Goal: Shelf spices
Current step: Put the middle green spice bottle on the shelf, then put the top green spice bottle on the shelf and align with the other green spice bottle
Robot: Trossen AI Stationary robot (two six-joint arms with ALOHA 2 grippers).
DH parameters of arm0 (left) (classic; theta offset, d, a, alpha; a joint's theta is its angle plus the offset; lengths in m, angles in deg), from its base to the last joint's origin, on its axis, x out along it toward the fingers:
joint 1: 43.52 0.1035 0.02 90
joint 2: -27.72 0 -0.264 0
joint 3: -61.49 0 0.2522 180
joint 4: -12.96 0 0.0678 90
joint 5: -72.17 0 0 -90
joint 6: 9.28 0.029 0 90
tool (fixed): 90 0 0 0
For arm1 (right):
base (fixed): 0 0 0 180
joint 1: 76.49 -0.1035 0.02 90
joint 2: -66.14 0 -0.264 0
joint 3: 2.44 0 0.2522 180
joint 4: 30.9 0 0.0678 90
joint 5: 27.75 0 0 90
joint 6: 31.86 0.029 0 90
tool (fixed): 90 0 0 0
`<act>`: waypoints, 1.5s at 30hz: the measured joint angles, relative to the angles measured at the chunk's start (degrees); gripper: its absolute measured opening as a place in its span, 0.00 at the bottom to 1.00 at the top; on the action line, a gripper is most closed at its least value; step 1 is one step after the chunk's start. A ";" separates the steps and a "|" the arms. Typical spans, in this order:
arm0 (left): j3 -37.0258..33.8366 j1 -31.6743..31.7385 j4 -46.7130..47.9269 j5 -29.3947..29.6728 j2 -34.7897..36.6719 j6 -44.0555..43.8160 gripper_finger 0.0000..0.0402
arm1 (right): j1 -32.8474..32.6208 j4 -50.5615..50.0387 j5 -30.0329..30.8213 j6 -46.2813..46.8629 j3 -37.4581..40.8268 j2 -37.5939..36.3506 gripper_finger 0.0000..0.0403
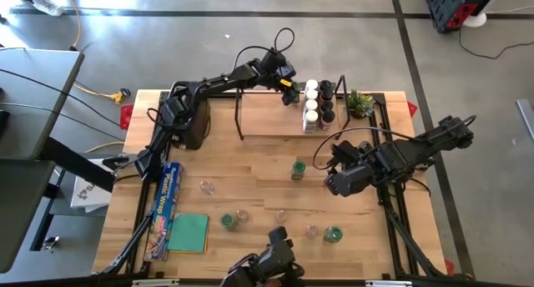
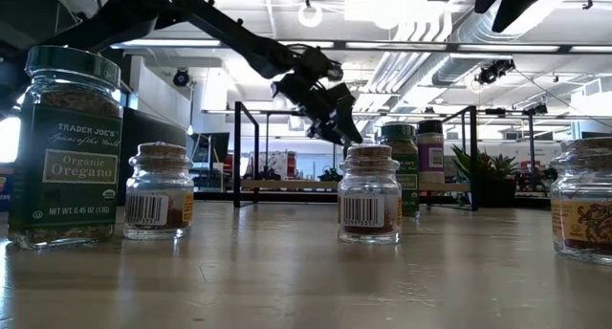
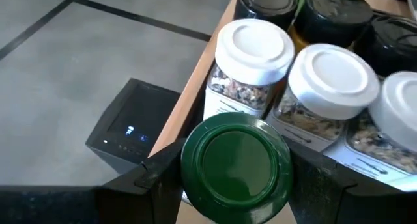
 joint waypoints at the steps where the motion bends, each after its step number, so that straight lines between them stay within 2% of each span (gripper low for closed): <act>1: 0.00 -0.01 0.37 0.01 0.01 0.04 0.53 | -0.02 -0.01 -0.11 -0.04 0.00 0.00 0.66; 24: -0.02 -0.04 -2.12 -1.08 1.60 0.06 0.65 | -0.02 0.40 -0.79 -0.53 -0.44 -0.44 0.66; 31: -0.02 -0.74 7.96 -1.25 10.11 0.09 0.65 | 1.08 9.79 -3.97 -15.68 -0.91 -3.98 0.66; 33: -0.02 -2.11 13.18 -1.17 13.71 0.43 0.65 | 0.99 9.73 -1.60 -14.44 -0.83 -5.16 0.66; 38: -0.86 -11.01 24.04 -1.53 21.81 4.73 0.65 | -4.21 2.46 14.48 -2.67 -0.83 -7.17 0.66; 41: -5.11 -18.49 22.54 -0.24 25.17 4.58 0.65 | -6.67 -2.58 18.88 4.05 -0.83 -7.14 0.66; 45: -12.10 -27.06 14.96 2.06 25.86 -1.74 0.65 | -8.98 -4.46 19.49 8.60 -0.81 -7.00 0.66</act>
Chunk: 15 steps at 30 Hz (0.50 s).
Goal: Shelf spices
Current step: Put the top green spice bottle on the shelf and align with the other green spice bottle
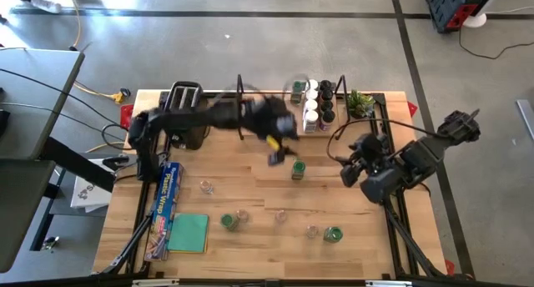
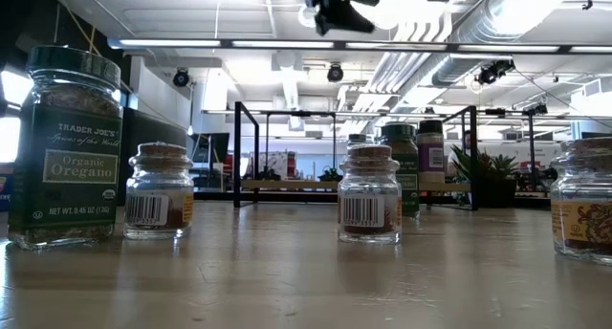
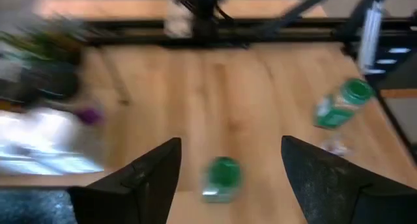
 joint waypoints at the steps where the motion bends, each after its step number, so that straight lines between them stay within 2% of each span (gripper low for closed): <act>1: -2.13 -1.49 -2.03 0.35 -0.44 -1.50 0.65 | -0.44 0.00 -0.05 0.63 0.00 0.02 0.66; 7: -11.12 -6.78 -13.76 0.59 -4.29 -2.42 0.66 | -3.06 -0.05 -0.55 4.28 0.02 0.03 0.66; 10: -12.01 -7.36 -14.07 1.09 -6.04 -2.57 0.69 | -3.79 -0.07 -0.98 5.17 0.02 0.03 0.66; 15: -12.06 -7.51 -13.82 7.20 -7.39 -1.09 0.75 | -4.01 -0.02 -1.44 6.14 0.04 0.05 0.66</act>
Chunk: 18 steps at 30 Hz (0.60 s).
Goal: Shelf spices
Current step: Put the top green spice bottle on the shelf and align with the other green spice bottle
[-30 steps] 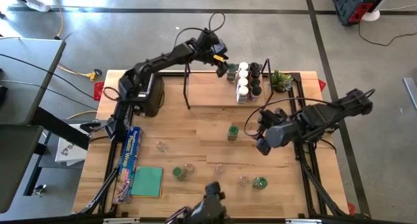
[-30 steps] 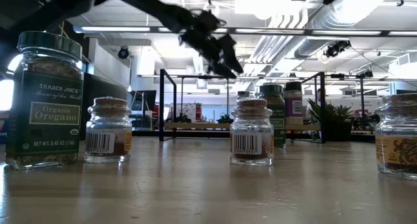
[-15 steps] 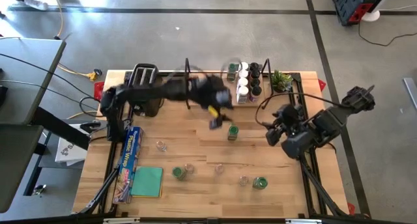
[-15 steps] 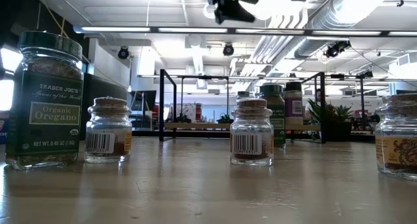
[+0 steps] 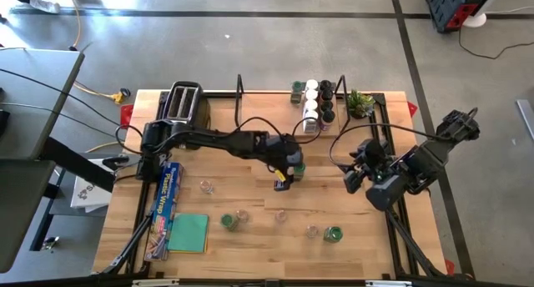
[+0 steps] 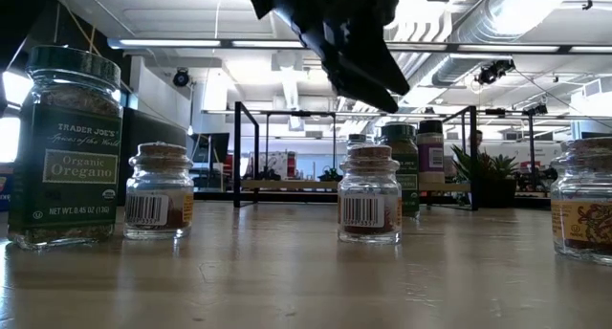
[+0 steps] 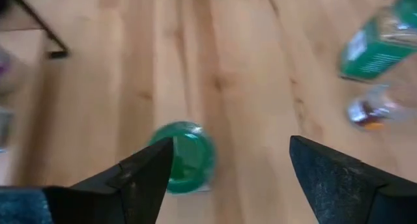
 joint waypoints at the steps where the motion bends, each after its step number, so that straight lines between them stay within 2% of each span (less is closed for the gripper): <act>1: 0.02 -0.02 -0.21 1.52 0.19 0.25 0.76 | 0.00 0.05 -0.05 0.00 0.02 0.02 0.66; 5: 0.18 0.08 -1.72 5.25 0.37 0.85 0.76 | 0.00 0.19 -0.05 0.13 0.02 0.17 0.66; 18: 0.07 0.42 -2.56 5.24 -5.35 1.27 0.76 | 0.00 0.31 0.04 0.22 0.02 0.89 0.66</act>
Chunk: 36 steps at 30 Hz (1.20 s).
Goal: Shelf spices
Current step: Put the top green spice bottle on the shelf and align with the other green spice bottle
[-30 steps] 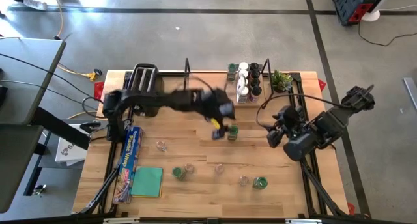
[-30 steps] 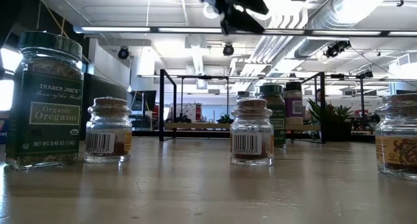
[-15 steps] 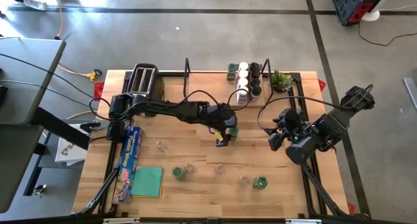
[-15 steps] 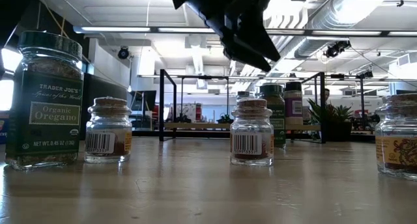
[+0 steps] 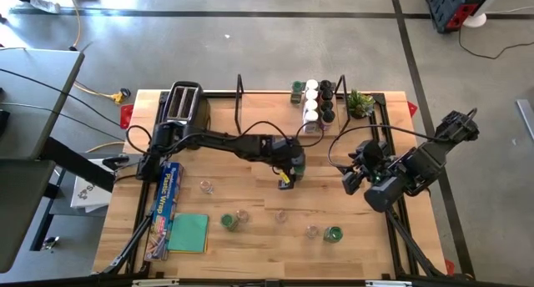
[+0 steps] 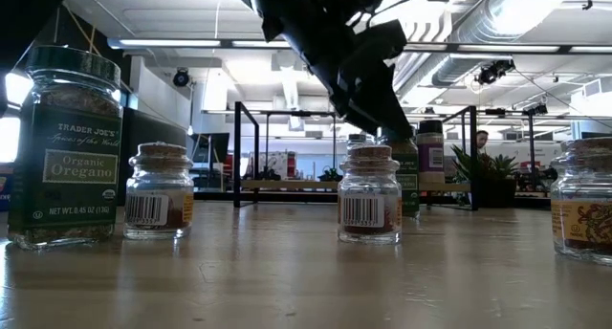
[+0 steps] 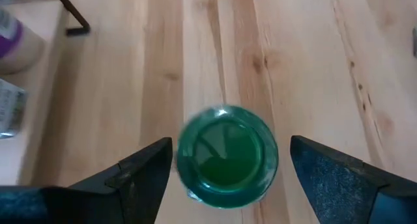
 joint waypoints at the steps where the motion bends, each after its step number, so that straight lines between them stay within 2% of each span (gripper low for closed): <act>1: 0.00 -0.04 0.33 -0.02 -0.14 0.12 0.76 | 0.00 0.01 0.00 0.00 0.00 0.00 0.66; 6: 0.04 -0.07 -0.09 -0.34 -0.31 0.16 0.69 | 0.00 0.01 -0.02 0.00 0.00 0.00 0.66; 14: 0.04 0.13 -0.14 -1.78 -0.40 0.11 0.49 | 0.00 -0.10 0.00 -0.22 0.00 0.00 0.66; 19: 0.14 0.10 1.51 -1.78 0.76 -0.09 0.49 | 0.00 -0.16 -0.01 -0.24 0.00 0.00 0.66; 25: 6.35 0.58 12.61 1.44 7.95 0.73 0.49 | 0.01 -0.78 1.00 -0.46 0.00 0.00 0.66; 30: 10.20 6.08 16.63 4.25 11.81 3.62 0.49 | 0.44 -1.00 3.59 -1.95 0.00 0.00 0.66; 36: 10.75 16.74 15.54 -0.81 9.18 8.31 0.49 | 2.50 -1.34 4.33 -1.97 0.00 -0.07 0.66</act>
